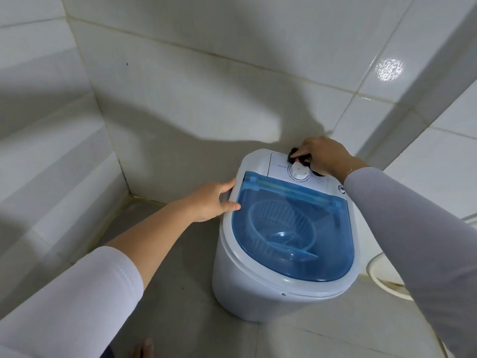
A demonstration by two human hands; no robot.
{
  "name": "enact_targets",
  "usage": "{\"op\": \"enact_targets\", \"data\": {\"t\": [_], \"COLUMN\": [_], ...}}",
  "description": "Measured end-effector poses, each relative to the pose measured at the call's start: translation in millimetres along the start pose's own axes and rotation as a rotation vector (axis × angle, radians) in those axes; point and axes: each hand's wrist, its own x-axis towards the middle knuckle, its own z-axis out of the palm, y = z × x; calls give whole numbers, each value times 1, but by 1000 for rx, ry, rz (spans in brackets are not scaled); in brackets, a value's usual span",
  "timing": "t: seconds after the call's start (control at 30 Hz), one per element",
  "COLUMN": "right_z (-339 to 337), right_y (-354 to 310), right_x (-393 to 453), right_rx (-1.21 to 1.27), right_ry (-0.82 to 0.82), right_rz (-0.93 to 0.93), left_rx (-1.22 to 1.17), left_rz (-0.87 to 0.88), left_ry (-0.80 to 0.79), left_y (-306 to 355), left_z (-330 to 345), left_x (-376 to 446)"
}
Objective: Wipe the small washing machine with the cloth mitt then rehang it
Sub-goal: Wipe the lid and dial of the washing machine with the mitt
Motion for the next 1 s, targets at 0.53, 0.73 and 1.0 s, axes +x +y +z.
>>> {"op": "enact_targets", "data": {"t": [0.53,0.73,1.0], "right_z": [1,0,-19], "right_y": [-12,-19,-10], "right_x": [-42,-59,-82], "right_rx": [-61,-14,-16], "right_ry": [-124,-177,-288], "right_rz": [304,304,328], "left_rx": [35,50,49], "left_rz": [-45,-28,-20], "left_ry": [-23,9,17], "left_y": [-1,6,9], "left_z": [0,1,2], "left_x": [-1,-6,-13]}}
